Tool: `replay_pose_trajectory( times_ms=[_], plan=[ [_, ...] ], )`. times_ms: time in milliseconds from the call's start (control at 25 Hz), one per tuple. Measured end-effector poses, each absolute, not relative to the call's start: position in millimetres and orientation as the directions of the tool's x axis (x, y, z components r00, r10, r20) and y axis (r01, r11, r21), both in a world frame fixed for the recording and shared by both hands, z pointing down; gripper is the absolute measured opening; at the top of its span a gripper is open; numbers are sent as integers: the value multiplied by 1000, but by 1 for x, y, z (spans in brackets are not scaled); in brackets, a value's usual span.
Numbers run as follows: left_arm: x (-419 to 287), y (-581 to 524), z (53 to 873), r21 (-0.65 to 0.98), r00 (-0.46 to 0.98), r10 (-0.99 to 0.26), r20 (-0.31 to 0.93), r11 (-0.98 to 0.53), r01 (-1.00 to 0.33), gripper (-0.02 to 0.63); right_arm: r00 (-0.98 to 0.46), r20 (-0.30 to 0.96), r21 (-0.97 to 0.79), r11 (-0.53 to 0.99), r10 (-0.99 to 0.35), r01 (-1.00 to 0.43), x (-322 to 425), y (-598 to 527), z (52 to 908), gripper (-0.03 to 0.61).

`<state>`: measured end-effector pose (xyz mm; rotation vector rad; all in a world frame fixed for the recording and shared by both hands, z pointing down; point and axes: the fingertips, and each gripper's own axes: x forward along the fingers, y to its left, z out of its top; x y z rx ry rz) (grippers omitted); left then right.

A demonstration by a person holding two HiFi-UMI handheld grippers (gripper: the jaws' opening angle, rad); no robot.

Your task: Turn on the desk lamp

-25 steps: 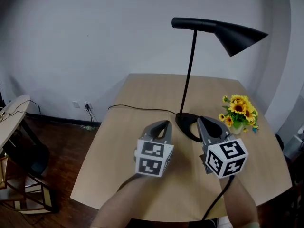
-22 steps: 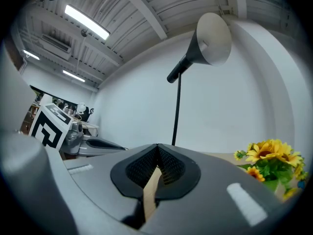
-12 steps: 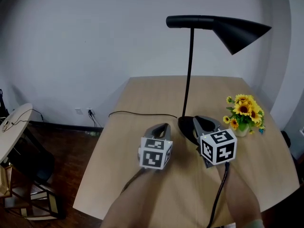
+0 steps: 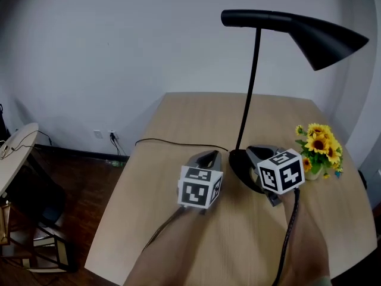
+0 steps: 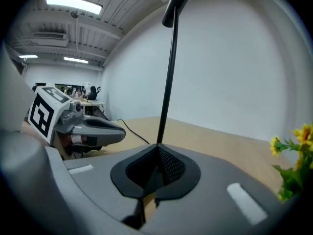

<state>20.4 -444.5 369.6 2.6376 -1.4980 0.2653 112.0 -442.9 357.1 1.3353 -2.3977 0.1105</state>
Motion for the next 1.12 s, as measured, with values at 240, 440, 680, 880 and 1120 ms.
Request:
replay_pose_trajectory(
  times_ms=[240,440,680,880,1120],
  plan=[
    [25,-447,376,69,552,-808,205,-550,-832,0,-474,446,131,579,-760,-805,114,-464,371,0],
    [32,-447,382,90,576,-781,244,-573,-815,0,-483,502,120,611,-718,-783,116,-465,389,0],
    [31,-450,381,93,568,-779,266,-566,-819,0,-486,516,99,613,-705,-784,122,-475,397,0],
    [32,-449,384,100,568,-777,272,-564,-820,0,-493,521,128,635,-696,-762,115,-478,400,0],
    [33,-449,383,99,568,-775,277,-565,-819,0,-478,548,195,660,-687,-725,103,-477,401,0]
  ],
)
